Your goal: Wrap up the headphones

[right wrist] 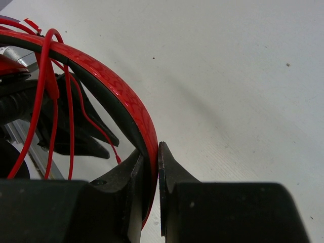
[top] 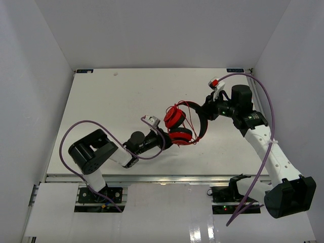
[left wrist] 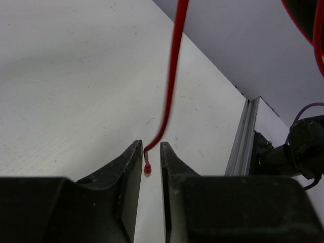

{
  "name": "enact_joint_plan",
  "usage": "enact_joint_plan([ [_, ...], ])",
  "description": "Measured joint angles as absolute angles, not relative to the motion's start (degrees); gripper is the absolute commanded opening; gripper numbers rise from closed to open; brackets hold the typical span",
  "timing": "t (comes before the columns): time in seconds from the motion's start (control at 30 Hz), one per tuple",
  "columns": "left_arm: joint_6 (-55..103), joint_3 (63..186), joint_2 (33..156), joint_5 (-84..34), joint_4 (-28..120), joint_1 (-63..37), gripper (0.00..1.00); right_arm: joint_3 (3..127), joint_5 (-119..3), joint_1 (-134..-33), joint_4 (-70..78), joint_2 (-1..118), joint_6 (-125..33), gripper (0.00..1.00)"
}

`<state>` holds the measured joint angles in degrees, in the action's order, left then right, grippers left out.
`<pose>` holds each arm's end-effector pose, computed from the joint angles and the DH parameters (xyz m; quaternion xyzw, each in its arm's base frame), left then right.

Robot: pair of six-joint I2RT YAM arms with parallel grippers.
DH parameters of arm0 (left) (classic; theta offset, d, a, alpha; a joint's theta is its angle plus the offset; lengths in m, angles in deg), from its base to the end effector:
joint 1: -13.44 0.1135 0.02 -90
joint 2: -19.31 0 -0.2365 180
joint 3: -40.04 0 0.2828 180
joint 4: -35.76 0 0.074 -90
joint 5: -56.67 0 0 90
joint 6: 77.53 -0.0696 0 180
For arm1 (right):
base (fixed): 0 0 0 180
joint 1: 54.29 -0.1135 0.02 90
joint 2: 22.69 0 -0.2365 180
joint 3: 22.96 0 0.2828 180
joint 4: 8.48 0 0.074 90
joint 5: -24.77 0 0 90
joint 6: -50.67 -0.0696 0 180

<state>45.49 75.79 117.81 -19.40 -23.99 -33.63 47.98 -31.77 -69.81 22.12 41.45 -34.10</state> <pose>0.2096 -0.2500 0.0886 0.1709 0.7044 -0.5069 0.4665 0.2966 0.1222 0.3065 -0.2991 0.7608 0.2871 0.4993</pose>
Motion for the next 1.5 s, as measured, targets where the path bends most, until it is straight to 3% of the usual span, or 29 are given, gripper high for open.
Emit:
enact_joint_plan([
  [0.1,45.4,75.8,117.8,-19.5,-24.1,-33.7,0.07,48.1,-31.7,-69.7,22.1,41.4,-34.5,0.08],
  [0.17,45.6,76.0,118.0,-19.7,-24.1,-33.7,0.04,48.1,-31.7,-69.7,22.1,41.4,-34.6,0.08],
  [0.6,46.5,80.4,119.6,-24.0,-22.5,-40.9,0.00,50.0,-35.3,-69.6,20.5,45.8,-42.5,0.08],
  [1.23,50.9,79.0,119.6,-34.0,-24.6,-44.2,0.00,48.5,-53.6,-69.6,16.1,47.7,-53.3,0.08],
  [1.5,49.6,81.2,116.6,-37.0,-18.9,-45.5,0.00,46.4,-61.7,-69.7,13.5,50.6,-55.7,0.08],
])
